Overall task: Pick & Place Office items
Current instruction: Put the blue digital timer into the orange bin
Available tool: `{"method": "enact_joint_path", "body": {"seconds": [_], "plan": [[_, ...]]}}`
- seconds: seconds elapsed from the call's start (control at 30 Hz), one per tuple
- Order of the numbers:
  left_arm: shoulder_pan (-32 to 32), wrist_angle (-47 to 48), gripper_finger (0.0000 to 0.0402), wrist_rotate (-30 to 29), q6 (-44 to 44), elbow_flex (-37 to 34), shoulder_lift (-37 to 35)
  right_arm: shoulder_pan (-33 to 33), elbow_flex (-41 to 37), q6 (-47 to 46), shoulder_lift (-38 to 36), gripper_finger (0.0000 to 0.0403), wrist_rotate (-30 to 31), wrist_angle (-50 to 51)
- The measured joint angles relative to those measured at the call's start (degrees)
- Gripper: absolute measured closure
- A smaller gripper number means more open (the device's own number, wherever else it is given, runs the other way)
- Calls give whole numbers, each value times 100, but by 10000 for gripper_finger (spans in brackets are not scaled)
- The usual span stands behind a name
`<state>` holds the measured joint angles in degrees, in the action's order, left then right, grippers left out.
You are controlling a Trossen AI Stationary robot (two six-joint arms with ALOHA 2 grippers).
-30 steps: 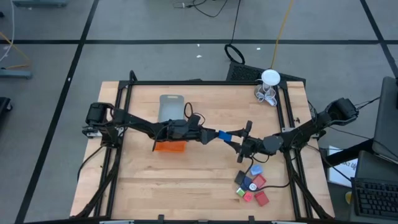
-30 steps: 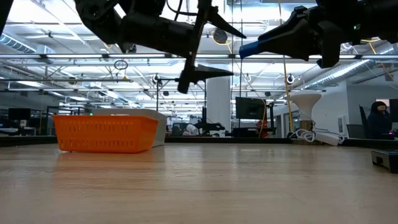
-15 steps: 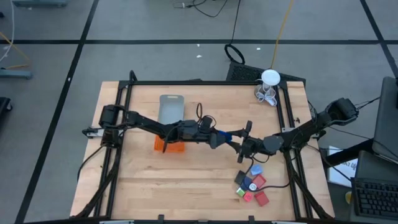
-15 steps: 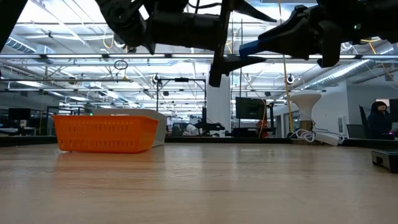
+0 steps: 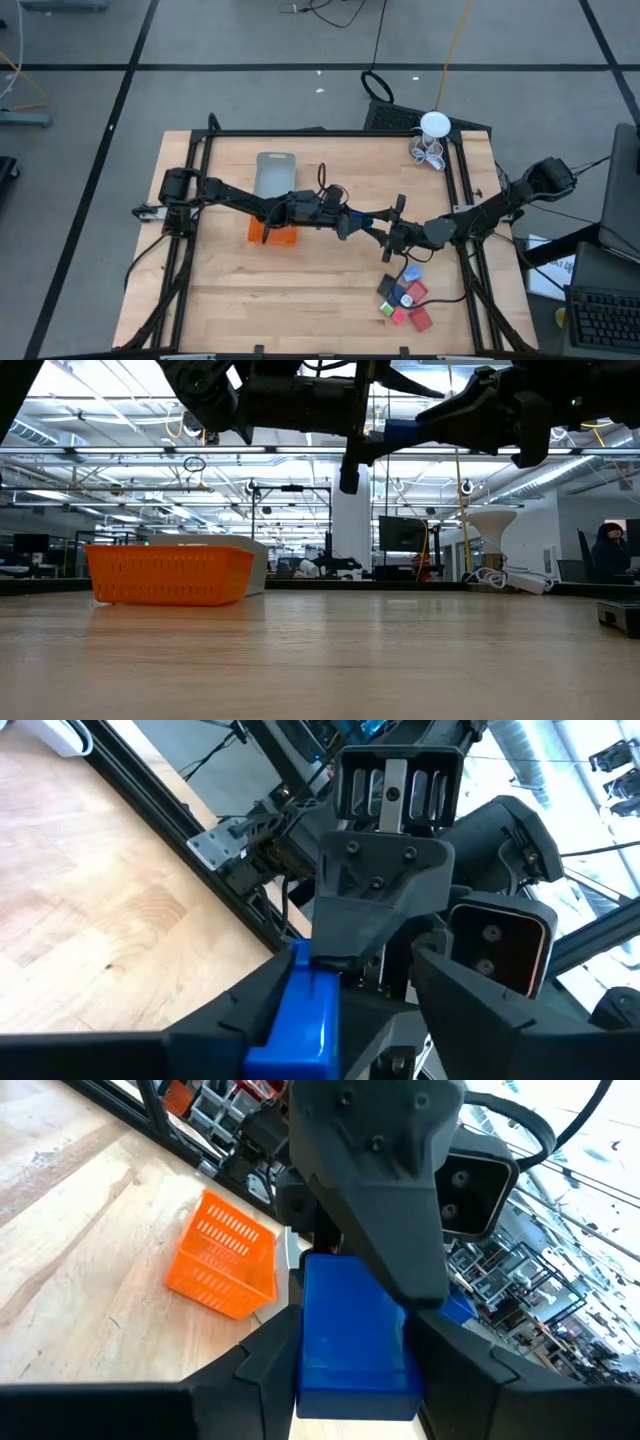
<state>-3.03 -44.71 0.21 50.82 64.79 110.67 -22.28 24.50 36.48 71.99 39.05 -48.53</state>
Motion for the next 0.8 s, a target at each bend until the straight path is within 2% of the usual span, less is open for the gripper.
{"method": "enact_joint_path", "body": {"seconds": [0.53,0.67,0.8], "plan": [[2,68,325,2,-160,-4,2,0,-1,2,-4,243,11,-23],[2,67,342,3,-293,-4,2,0,1,12,-4,237,13,-13],[74,78,340,190,-639,-4,-49,1,-1,-378,-1,231,9,-8]]}}
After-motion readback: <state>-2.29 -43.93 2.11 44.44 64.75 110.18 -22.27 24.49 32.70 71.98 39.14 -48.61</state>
